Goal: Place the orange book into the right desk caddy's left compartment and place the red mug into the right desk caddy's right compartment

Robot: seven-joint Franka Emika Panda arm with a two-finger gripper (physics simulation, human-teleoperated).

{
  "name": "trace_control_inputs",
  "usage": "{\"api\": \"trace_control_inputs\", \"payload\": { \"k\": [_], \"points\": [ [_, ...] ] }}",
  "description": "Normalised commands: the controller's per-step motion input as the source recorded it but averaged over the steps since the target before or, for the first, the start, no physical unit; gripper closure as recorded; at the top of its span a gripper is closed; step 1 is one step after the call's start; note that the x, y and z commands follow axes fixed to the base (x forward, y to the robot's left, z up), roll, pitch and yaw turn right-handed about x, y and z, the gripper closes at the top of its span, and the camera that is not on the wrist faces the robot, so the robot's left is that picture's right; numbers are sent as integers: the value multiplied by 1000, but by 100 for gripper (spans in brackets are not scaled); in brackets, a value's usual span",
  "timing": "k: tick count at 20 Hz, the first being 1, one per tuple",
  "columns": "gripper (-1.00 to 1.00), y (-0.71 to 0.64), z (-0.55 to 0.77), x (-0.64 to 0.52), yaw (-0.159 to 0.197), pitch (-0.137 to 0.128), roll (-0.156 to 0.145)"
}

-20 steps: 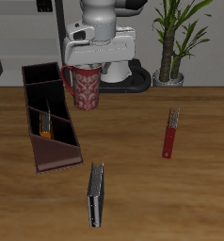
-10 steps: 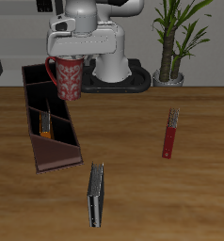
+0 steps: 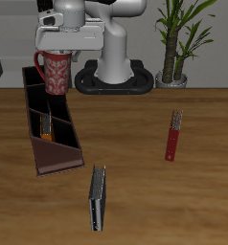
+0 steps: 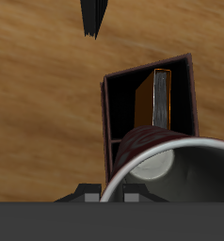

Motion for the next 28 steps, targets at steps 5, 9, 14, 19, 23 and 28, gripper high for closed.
{"api": "trace_control_inputs", "payload": {
  "k": [5,9,14,19,23,28],
  "points": [
    [100,-205,-17,-343,4,-1,-7],
    [100,-277,67,-325,-24,-5,4],
    [100,-197,23,-245,-32,-3,-26],
    [100,-138,-50,-281,-44,3,-2],
    [100,-21,-143,-249,-5,-5,24],
    [100,-38,-85,-331,-17,-16,26]
  ]
}}
